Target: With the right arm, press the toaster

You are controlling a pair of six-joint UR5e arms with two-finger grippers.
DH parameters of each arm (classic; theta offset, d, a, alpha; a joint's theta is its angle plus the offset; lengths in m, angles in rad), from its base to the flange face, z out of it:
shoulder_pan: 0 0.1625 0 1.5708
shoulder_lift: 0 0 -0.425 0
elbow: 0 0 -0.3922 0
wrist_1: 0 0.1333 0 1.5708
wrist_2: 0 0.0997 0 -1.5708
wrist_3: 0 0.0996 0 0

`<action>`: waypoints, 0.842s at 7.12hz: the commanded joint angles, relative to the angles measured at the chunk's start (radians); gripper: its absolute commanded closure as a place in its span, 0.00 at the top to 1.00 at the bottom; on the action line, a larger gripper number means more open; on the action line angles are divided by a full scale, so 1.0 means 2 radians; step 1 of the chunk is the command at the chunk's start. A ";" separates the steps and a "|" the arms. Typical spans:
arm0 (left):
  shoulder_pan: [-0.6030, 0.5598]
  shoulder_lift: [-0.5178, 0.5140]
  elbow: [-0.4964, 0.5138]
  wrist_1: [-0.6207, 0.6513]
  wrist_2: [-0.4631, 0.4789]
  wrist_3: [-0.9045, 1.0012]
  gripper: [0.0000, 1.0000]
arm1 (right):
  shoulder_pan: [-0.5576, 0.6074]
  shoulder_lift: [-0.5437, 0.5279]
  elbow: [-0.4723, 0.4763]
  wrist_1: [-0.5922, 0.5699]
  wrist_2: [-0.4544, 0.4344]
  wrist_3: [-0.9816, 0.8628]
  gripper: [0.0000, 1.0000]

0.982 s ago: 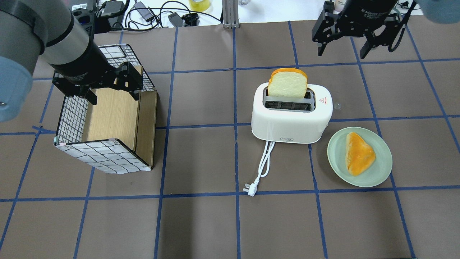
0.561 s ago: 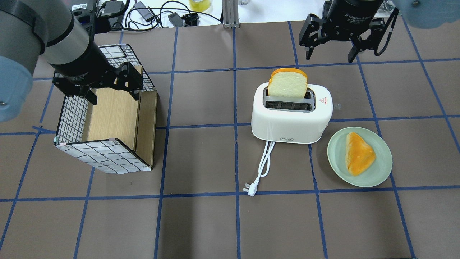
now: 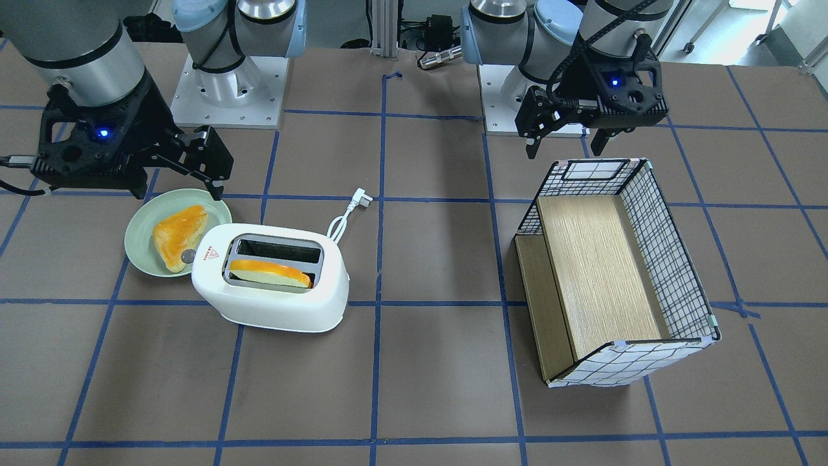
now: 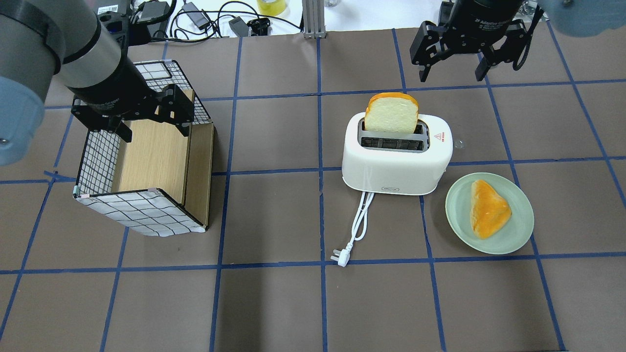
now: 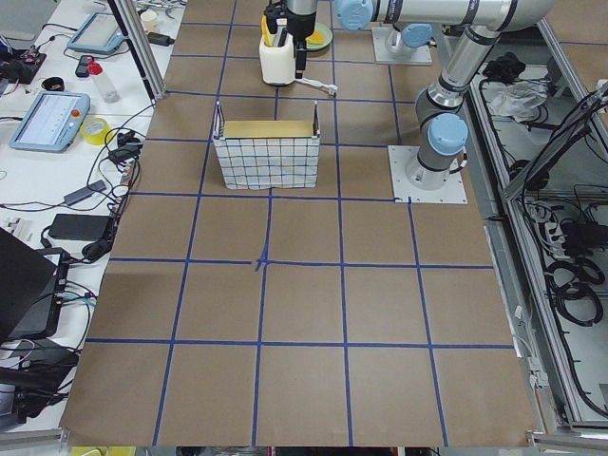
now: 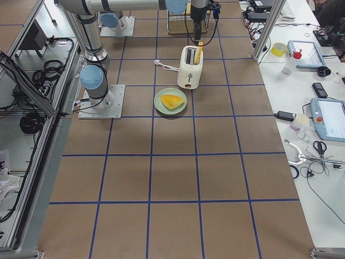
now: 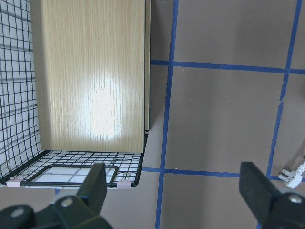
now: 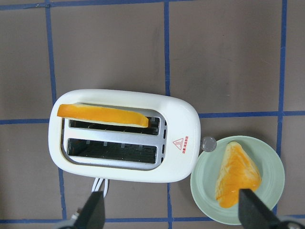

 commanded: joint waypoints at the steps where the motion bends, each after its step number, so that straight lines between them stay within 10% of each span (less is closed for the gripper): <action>1: 0.000 0.000 0.000 0.000 0.000 0.000 1.00 | -0.011 -0.004 0.007 0.000 0.000 -0.013 0.98; 6: 0.000 0.000 0.000 0.000 0.000 0.000 1.00 | -0.014 -0.030 0.060 -0.073 -0.009 -0.006 1.00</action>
